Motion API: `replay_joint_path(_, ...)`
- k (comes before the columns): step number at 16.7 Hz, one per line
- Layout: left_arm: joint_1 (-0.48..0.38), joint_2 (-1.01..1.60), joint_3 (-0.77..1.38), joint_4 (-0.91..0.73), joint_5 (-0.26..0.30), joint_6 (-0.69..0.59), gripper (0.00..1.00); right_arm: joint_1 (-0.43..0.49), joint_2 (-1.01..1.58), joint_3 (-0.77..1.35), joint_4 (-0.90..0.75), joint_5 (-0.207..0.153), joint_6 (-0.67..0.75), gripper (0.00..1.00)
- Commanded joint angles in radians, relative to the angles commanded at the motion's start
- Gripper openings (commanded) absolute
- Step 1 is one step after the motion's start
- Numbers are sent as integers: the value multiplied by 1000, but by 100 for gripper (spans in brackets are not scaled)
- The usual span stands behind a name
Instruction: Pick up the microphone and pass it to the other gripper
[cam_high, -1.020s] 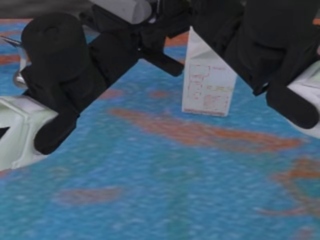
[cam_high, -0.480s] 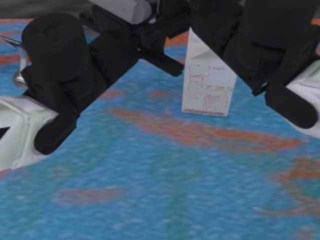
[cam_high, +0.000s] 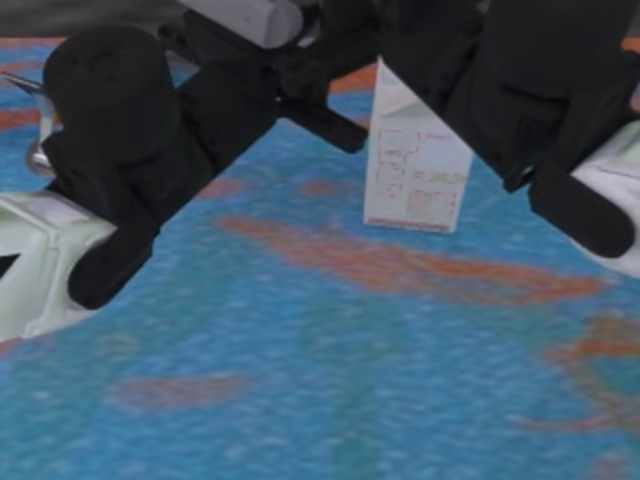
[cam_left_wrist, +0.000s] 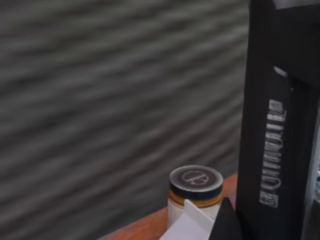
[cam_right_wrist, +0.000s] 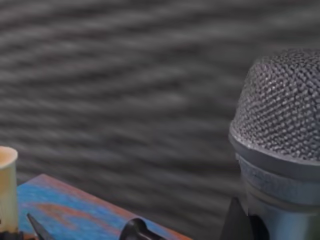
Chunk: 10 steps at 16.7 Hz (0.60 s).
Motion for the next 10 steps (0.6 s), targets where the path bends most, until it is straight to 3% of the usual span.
replay_joint_path(3, 0, 0, 0, 0, 0, 0, 0, 0, 0, 0, 0, 0, 0, 0)
replay_joint_path(10, 0, 0, 0, 0, 0, 0, 53, 0, 0, 0, 0, 0, 0, 0)
